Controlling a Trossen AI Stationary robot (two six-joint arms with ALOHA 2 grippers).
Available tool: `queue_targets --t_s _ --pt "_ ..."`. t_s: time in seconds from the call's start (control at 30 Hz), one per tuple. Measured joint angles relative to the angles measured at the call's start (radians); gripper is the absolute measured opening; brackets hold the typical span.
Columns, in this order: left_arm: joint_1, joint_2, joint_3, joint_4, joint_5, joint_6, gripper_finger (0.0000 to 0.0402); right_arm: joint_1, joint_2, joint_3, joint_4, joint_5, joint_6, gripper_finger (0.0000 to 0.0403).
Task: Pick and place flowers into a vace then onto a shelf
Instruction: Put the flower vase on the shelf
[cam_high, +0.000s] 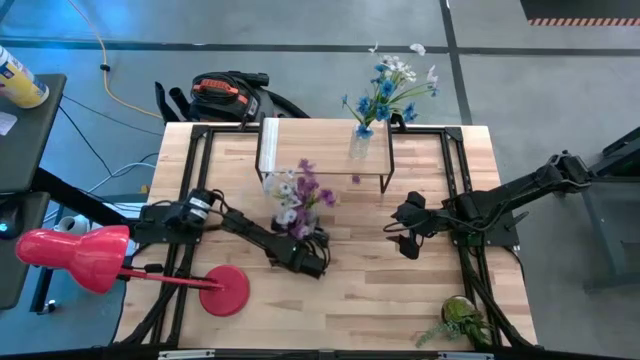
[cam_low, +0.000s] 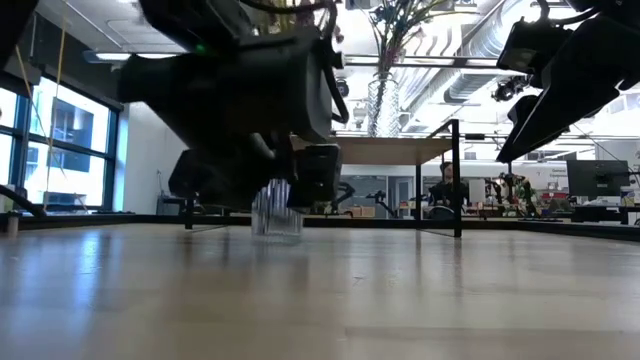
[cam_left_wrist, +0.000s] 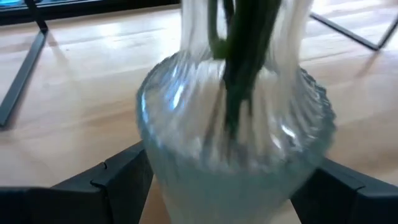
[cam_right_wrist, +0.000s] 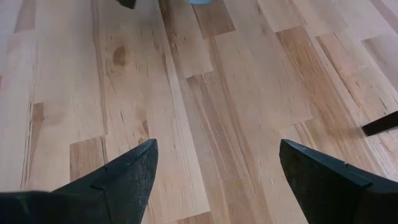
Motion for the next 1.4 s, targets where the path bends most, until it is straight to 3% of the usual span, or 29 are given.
queue_targets --t_s 0.27,0.43,0.8,1.13,1.4 --pt "0.034 0.007 0.0 0.006 0.008 0.022 0.0352 0.0 0.0 0.0 0.0 0.0 0.0 0.0326" --pt "0.034 0.038 0.001 0.007 0.023 0.013 0.0312 0.0 0.0 0.0 0.0 0.0 0.0 0.0326" --pt "0.029 0.048 0.001 0.003 0.001 -0.005 0.0319 0.0 0.0 0.0 0.0 0.0 0.0 0.0326" --pt "0.0 -0.021 -0.002 -0.042 0.074 -0.002 0.0312 0.0 0.0 0.0 0.0 0.0 0.0 0.0326" --pt "-0.022 -0.154 0.019 -0.181 0.039 -0.008 0.0312 0.0 0.0 0.0 0.0 0.0 0.0 0.0326"
